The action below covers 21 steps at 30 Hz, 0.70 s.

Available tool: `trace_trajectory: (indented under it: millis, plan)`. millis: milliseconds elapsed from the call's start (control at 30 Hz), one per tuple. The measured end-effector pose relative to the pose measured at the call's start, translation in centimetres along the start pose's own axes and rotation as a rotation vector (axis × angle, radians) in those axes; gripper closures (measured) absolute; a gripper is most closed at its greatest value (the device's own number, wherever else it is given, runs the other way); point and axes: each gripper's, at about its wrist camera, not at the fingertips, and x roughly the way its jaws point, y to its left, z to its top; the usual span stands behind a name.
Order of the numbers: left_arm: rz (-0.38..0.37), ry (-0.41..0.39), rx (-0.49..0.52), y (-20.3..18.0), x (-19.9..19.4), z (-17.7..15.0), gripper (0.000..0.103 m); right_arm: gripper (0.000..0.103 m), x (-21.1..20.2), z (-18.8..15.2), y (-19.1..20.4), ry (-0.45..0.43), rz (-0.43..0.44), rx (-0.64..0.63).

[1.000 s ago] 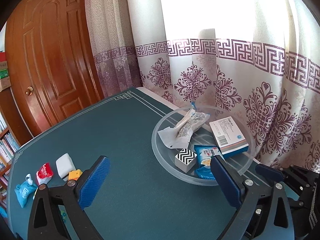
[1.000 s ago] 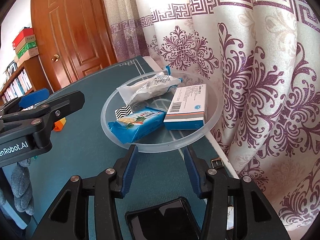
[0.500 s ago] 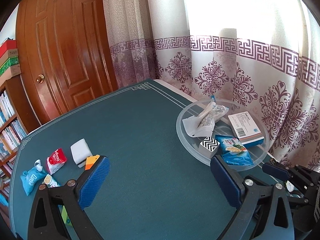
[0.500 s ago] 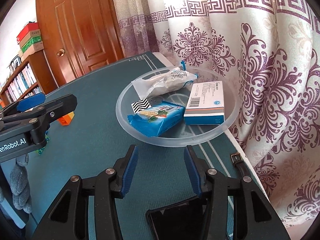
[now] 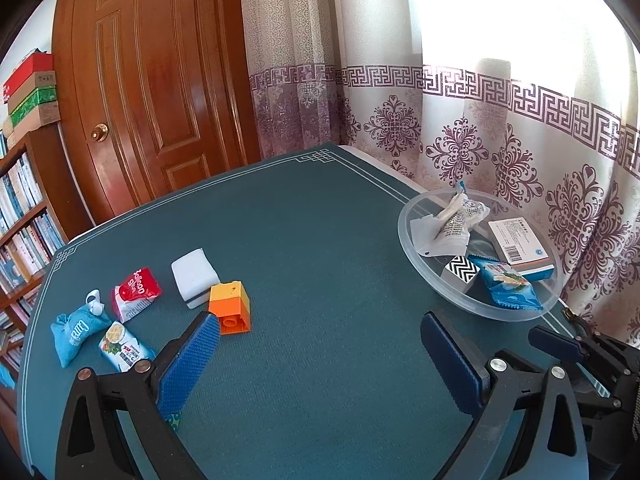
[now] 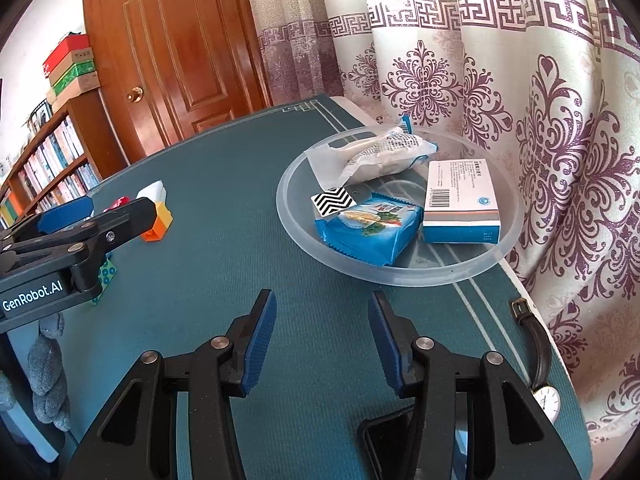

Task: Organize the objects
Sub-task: 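Move both grippers back toward the remaining objects on the table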

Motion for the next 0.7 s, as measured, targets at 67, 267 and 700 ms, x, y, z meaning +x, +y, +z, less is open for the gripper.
trace_trajectory:
  millis: [67, 267, 700]
  plan:
    - [0.004, 0.004, -0.010, 0.6, 0.0, -0.2, 0.001, 0.053, 0.2, -0.1, 0.5, 0.004, 0.005, -0.005]
    - [0.017, 0.016, -0.036, 2.2, 0.0, -0.8, 0.001, 0.053, 0.8, -0.3, 2.0, 0.020, 0.022, -0.024]
    - [0.051, 0.047, -0.088, 5.6, 0.3, -2.2, 0.001, 0.053, 2.2, -0.8, 5.6, 0.060, 0.063, -0.085]
